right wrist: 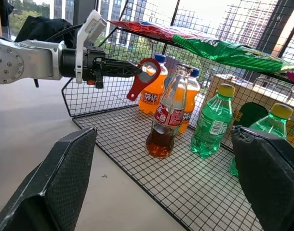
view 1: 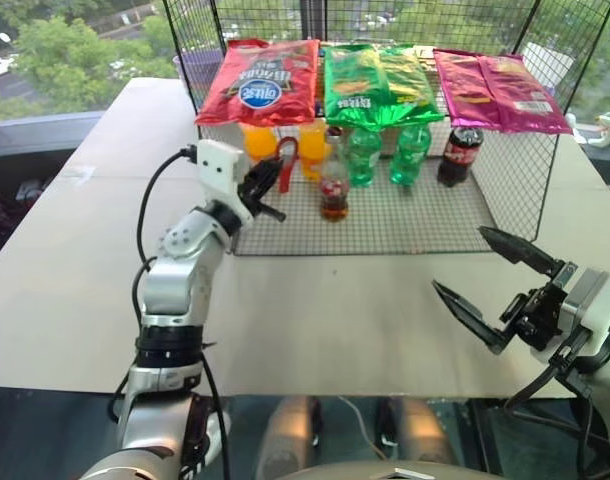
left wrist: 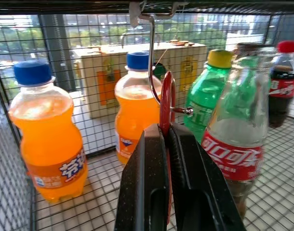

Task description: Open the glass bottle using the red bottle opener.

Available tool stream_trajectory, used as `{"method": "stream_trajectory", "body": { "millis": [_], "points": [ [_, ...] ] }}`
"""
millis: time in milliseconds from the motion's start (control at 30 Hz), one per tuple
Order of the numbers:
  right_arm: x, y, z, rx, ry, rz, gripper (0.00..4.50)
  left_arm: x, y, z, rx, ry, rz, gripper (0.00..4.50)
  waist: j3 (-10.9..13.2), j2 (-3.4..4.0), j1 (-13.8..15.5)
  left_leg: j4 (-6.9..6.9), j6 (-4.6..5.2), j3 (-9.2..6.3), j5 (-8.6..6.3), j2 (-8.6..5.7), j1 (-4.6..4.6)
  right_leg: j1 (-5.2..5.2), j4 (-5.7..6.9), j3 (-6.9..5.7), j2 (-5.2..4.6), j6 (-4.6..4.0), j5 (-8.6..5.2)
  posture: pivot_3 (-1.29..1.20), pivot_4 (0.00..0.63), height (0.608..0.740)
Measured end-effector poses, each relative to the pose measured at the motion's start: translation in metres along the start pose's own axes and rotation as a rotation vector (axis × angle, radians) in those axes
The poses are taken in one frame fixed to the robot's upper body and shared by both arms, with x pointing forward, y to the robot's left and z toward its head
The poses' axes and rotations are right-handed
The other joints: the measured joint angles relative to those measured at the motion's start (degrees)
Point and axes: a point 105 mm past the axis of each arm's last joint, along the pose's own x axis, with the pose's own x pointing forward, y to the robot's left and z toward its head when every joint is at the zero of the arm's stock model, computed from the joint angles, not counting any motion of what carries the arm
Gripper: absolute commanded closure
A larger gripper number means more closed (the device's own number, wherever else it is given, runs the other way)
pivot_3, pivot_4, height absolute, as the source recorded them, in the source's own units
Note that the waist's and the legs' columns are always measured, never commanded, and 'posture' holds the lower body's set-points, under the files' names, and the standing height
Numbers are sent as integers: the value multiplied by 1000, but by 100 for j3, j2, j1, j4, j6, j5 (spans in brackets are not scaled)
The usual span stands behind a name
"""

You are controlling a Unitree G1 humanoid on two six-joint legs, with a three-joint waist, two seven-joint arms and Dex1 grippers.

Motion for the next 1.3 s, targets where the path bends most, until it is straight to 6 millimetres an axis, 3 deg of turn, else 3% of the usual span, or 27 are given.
{"method": "stream_trajectory", "body": {
  "millis": [400,1300],
  "points": [
    [0,-1,-1,-11,6,-6,0,-5,8,5,-127,21,-169,4467,0,0,-7,1,-6,1,3,4,34,8,29,11,1,-2,-1,0,150,740],
    [2,2,-3,-15,12,-6,0,-17,11,14,-339,74,-181,4467,0,3,-36,-16,-16,21,-3,25,43,0,24,36,2,-4,-3,0,150,740]
  ]
}}
